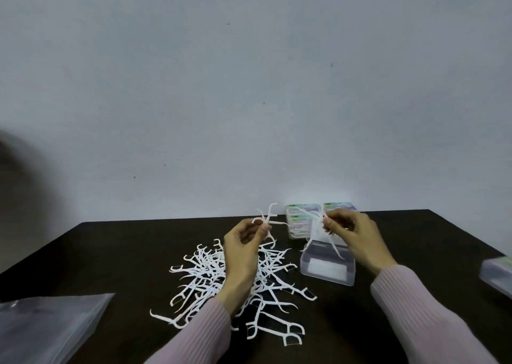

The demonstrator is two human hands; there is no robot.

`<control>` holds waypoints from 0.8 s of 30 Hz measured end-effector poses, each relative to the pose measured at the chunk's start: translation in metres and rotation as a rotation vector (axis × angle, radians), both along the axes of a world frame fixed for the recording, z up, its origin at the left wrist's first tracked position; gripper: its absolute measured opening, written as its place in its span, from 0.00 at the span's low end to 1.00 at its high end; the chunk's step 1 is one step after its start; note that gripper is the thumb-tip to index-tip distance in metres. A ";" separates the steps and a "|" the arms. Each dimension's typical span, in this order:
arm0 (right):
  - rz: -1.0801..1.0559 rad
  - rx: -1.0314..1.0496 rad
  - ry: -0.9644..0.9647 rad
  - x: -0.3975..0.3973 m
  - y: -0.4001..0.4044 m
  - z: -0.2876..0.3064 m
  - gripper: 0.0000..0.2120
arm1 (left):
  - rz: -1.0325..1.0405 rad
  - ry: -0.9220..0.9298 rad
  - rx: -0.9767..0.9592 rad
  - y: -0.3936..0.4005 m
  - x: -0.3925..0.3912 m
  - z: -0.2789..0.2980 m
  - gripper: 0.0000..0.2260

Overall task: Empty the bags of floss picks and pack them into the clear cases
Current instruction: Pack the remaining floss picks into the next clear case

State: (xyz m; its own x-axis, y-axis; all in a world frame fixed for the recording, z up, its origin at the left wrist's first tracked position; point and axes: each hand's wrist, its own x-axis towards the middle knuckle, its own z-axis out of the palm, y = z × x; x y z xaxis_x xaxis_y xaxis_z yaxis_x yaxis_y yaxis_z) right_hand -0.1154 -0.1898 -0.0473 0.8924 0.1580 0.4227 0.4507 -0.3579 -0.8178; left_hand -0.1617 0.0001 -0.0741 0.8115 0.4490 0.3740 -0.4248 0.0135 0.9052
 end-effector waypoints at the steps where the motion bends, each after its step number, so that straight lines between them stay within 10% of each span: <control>1: -0.020 -0.041 -0.006 0.001 -0.005 0.001 0.08 | -0.010 0.006 -0.001 -0.005 0.004 0.000 0.03; 24: -0.009 -0.426 0.045 0.017 -0.023 -0.016 0.09 | -0.041 0.004 0.581 -0.051 0.047 -0.017 0.04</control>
State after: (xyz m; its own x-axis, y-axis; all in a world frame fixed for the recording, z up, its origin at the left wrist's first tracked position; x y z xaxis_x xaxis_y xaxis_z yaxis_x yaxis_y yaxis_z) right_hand -0.0985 -0.2128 -0.0629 0.9108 0.3021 0.2815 0.4129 -0.6720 -0.6148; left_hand -0.1151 -0.0506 -0.0907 0.8258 0.1397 0.5464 -0.4306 -0.4694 0.7709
